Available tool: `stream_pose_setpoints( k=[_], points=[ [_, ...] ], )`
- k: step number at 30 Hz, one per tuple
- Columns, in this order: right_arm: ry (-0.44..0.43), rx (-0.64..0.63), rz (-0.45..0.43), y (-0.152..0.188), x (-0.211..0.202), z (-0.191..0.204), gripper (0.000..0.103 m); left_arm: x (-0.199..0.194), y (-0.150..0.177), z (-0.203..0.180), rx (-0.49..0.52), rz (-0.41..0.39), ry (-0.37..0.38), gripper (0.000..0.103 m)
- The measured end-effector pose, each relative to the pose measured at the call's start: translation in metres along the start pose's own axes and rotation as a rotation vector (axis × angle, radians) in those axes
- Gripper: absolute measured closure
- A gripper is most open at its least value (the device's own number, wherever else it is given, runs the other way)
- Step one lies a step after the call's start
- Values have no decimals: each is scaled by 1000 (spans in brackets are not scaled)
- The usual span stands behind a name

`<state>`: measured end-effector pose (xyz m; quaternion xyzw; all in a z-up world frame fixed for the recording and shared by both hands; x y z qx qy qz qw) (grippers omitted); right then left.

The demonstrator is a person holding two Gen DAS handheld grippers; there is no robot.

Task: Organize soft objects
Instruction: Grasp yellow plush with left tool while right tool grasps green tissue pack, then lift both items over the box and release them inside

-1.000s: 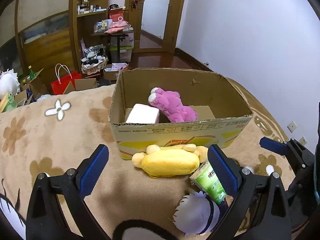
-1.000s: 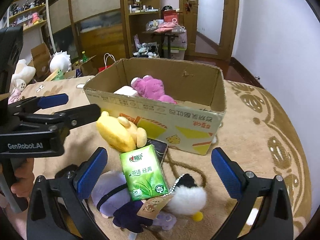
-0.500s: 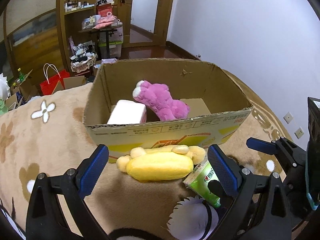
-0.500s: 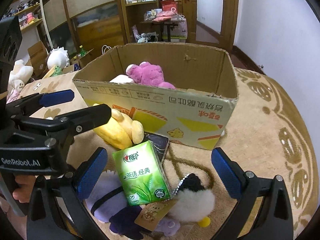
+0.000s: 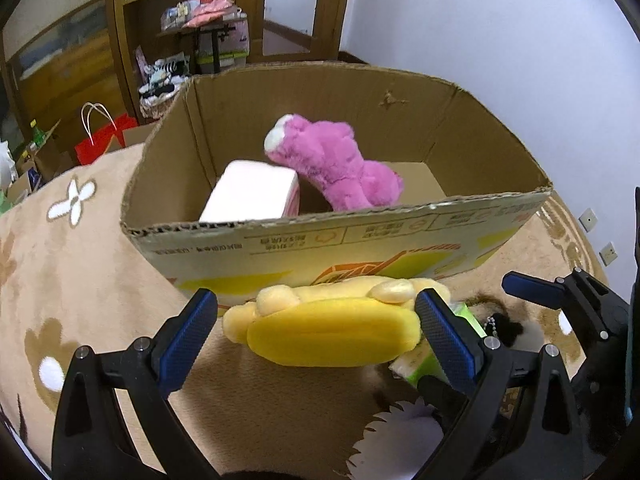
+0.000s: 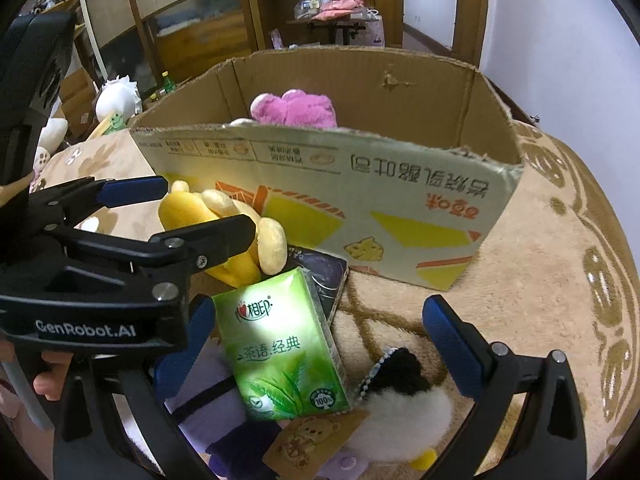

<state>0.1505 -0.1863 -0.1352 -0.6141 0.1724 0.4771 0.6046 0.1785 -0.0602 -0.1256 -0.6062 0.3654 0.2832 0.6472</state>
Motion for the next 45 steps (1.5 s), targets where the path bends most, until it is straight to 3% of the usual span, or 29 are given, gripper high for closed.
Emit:
stream_pose_setpoints(
  k=[8, 12, 17, 22, 29, 36, 39, 45],
  points=[
    [-34, -7, 41, 2, 12, 1, 1, 9, 3, 0, -1, 41, 3, 7],
    [-87, 6, 69, 3, 15, 1, 13, 7, 4, -2, 6, 45, 6, 17],
    [-142, 8, 88, 5, 15, 5, 39, -1, 11, -5, 18, 36, -7, 24],
    [-122, -29, 82, 4, 13, 15, 41, -10, 13, 1, 15, 21, -45, 28],
    [-110, 17, 34, 2, -3, 7, 42, -30, 19, 19, -44, -4, -76, 28],
    [-104, 77, -64, -5, -29, -4, 42, -64, 24, 27, -62, -104, -131, 28],
    [-102, 90, -116, -4, -48, -9, 42, -88, 25, 28, -77, -202, -177, 28],
    [-92, 92, -239, -6, -85, -6, 42, -125, 25, 30, -75, -325, -222, 28]
  ],
)
Point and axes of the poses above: each gripper's, at about its wrist camera, not at the fingertips, and x roughly the way its jaws point, z to its left, y to its underside, the point moved 1 cm from there along x, roughly the way its jaws point, and after that the axes turned 9 degrees about -y, right-handed, at the moved point
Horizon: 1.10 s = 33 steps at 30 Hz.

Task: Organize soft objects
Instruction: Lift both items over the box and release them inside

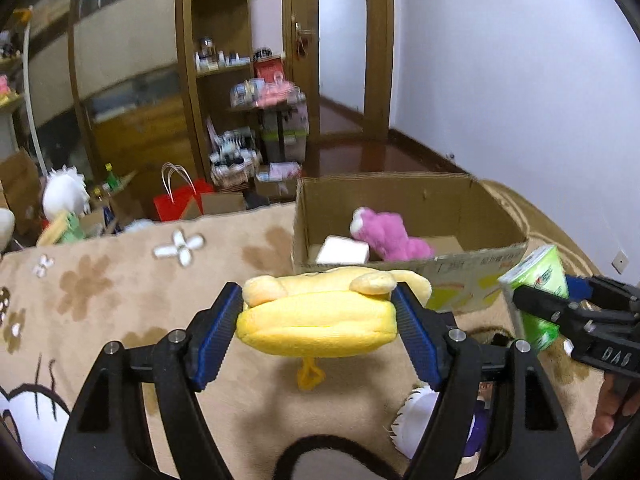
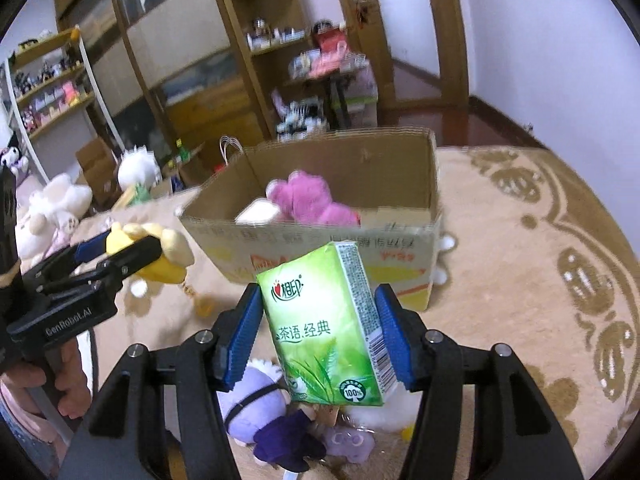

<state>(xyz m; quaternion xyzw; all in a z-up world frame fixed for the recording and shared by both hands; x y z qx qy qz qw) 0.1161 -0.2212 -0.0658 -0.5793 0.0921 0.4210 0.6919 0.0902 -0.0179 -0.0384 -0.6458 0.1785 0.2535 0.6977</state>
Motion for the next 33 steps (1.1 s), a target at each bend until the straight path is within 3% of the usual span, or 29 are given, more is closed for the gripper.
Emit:
stream_pose_setpoints(
  k=[5, 16, 23, 33],
  points=[
    [9, -40, -118, -8, -36, 11, 43, -17, -9, 4, -4, -71, -8, 28],
    [48, -99, -278, -35, -65, 26, 43, -28, -31, 8, 1, -183, -30, 28],
    [144, -101, -310, -50, -60, 19, 42, -19, -43, 3, 15, -208, -7, 28],
    [145, -102, -307, -65, -44, 6, 43, 10, -71, -10, 19, -218, 34, 29]
  ],
)
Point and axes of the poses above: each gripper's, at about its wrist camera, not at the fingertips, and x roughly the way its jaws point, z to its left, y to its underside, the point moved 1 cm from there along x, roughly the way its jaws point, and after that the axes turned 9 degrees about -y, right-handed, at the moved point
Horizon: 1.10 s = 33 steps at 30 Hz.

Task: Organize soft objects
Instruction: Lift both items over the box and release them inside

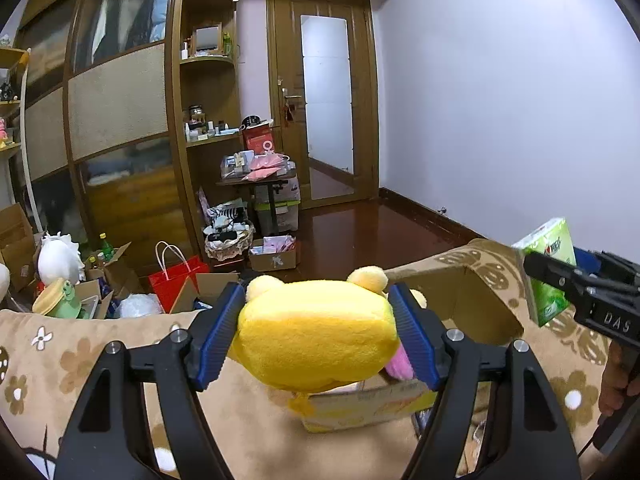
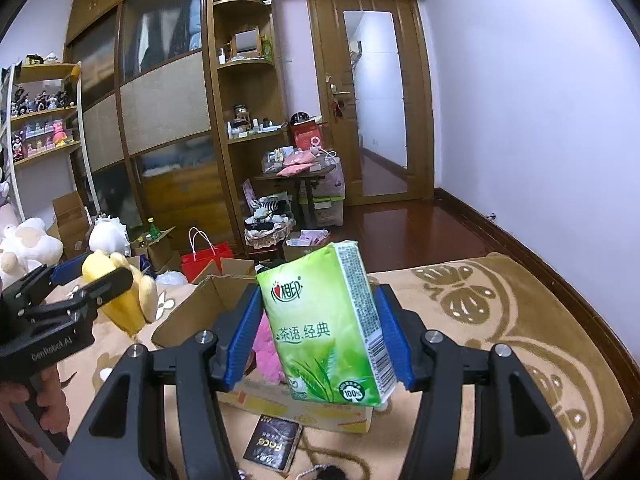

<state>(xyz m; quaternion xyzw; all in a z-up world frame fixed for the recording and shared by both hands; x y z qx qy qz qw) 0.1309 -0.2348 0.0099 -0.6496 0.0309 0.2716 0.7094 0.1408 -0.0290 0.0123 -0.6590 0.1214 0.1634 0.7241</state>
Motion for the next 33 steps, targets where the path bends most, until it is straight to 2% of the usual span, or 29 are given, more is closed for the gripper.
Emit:
stream_pose_setpoints(
  k=[5, 19, 29, 31, 33],
  points=[
    [-2, 21, 4, -3, 14, -10, 42, 18, -4, -7, 12, 15, 6, 29],
    [-39, 48, 61, 3, 58, -24, 42, 61, 22, -30, 54, 148, 32, 29],
    [-65, 58, 146, 17, 84, -25, 41, 74, 30, -42, 109, 188, 19, 27],
    [-66, 64, 156, 20, 88, -25, 41, 75, 31, -45, 112, 191, 24, 20],
    [-68, 71, 164, 22, 88, -27, 41, 77, 33, -46, 109, 201, 38, 17]
  ],
)
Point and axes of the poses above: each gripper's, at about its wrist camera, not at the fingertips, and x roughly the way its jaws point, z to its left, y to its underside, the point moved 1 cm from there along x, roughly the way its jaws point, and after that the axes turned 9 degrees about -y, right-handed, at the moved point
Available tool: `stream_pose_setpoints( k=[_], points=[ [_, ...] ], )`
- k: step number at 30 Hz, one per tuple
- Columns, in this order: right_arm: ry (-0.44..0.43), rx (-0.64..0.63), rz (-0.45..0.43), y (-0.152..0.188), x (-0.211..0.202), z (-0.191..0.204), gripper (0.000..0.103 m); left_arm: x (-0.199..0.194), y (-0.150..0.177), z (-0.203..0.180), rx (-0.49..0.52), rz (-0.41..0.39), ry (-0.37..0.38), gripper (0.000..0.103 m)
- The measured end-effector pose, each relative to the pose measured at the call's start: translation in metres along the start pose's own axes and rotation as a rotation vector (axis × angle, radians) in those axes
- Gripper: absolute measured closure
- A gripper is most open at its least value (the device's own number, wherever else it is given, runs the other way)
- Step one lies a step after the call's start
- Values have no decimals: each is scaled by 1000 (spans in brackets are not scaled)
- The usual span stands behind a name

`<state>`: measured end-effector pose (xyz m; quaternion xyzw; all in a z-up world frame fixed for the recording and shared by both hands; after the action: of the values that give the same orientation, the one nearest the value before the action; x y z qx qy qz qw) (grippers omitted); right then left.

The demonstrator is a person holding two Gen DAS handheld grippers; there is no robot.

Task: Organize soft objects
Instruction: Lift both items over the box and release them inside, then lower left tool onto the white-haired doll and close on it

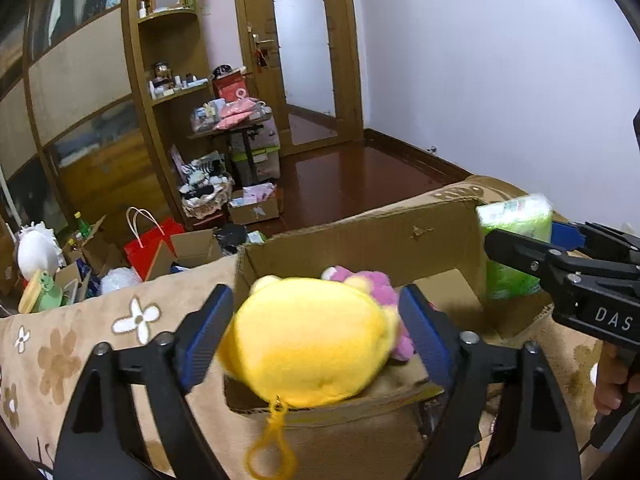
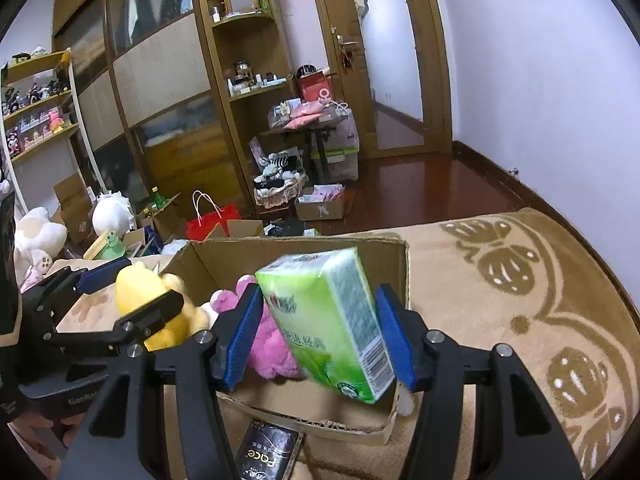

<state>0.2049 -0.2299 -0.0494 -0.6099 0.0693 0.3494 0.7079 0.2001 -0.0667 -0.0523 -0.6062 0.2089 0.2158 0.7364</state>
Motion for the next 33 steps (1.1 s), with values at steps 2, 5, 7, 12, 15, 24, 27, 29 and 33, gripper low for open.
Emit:
stream_pose_setpoints(
  k=[2, 5, 7, 12, 15, 24, 27, 29, 33],
  points=[
    [-2, 2, -2, 1, 0, -1, 41, 2, 1, -1, 4, 10, 4, 16],
    [-6, 1, -7, 1, -2, -1, 39, 4, 2, -2, 11, 20, 5, 15],
    [-3, 7, -6, 1, -3, -2, 35, 2, 2, 0, 5, 17, 11, 9],
    [-8, 24, -6, 0, -6, -3, 22, -2, -1, 2, -12, 12, 12, 5],
    [-16, 32, -17, 1, -11, -2, 18, -6, -1, 3, -10, 17, 9, 5],
    [-31, 55, -30, 0, -26, 2, 4, -28, -3, 15, -51, -12, -2, 4],
    [-29, 64, -46, 1, -35, 4, 0, -41, -3, 22, -76, -26, -5, 3],
    [-30, 65, -48, 2, -41, 5, 0, -49, -4, 27, -91, -36, -10, 3],
    [-30, 70, -56, 2, -51, 9, 0, -62, -6, 38, -134, -35, -5, 2]
  ],
)
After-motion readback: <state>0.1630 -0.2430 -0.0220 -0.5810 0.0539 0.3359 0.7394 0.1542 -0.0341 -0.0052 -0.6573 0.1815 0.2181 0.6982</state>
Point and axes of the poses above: each gripper's, at about its wrist camera, not at the fingertips, and x roughly the way its jaws point, z to its left, y to its underside, the point moved 1 cm from there along x, roughly the way its jaws point, and after that the axes turned 9 degrees about -y, right-handed, at the moved point
